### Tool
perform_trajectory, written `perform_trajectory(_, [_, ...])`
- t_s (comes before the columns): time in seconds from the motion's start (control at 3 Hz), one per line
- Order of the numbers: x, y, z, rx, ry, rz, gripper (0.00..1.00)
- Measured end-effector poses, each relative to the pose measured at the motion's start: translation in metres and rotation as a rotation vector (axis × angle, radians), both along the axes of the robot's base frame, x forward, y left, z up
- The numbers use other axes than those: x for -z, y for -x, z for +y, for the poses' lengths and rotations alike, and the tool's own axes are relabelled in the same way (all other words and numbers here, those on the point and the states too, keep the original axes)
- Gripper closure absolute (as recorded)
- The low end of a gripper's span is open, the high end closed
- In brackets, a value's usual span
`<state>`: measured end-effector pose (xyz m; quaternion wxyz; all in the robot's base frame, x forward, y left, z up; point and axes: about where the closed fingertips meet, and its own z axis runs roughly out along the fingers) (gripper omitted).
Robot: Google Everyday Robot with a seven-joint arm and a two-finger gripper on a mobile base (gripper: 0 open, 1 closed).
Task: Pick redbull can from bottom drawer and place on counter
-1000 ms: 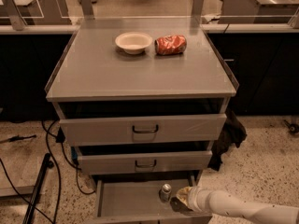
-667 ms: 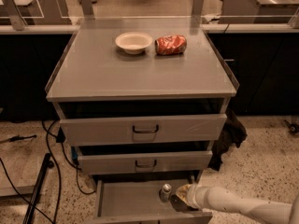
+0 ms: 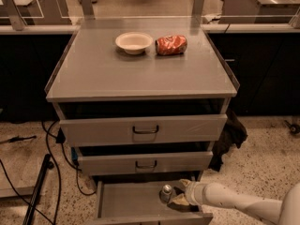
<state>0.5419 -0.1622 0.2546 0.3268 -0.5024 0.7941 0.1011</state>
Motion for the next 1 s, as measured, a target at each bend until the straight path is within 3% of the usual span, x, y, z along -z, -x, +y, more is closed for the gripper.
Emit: perform_trajectory(1.0, [0.045, -0.021, 0.013, 0.002, -0.061, 0.078, 0.43])
